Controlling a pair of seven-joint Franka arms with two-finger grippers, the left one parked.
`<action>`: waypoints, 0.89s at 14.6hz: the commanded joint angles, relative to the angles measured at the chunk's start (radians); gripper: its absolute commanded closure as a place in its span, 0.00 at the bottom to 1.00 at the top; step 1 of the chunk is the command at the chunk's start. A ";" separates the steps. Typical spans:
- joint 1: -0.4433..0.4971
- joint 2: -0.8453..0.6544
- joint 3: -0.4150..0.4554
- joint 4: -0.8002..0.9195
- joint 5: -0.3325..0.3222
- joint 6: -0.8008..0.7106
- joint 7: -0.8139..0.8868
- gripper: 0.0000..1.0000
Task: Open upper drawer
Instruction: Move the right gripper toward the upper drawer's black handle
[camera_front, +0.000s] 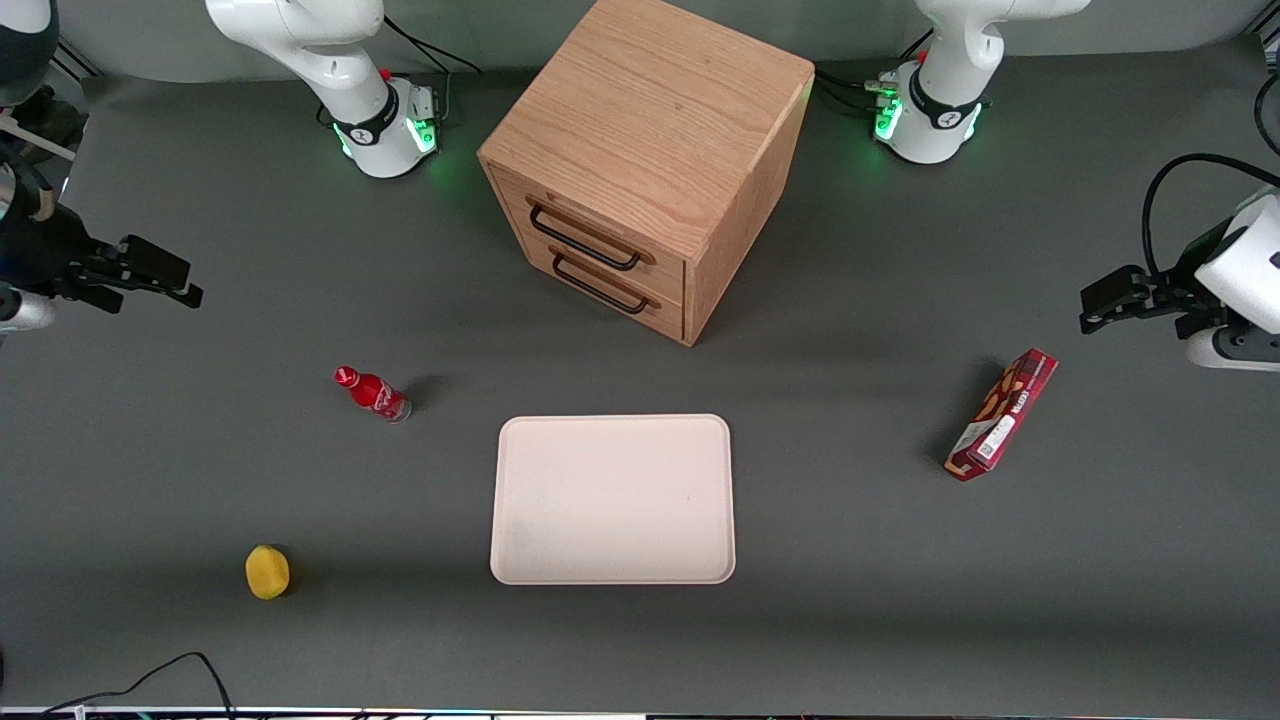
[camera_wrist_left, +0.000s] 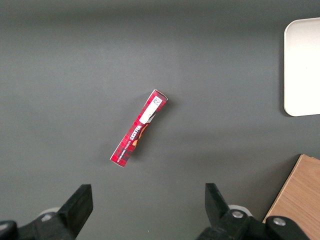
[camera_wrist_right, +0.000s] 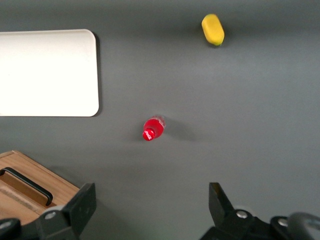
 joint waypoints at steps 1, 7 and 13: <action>0.006 0.016 0.004 0.052 -0.016 -0.025 0.025 0.00; 0.016 0.030 0.099 0.051 -0.016 -0.036 0.024 0.00; 0.021 0.074 0.323 0.049 0.023 -0.043 0.027 0.00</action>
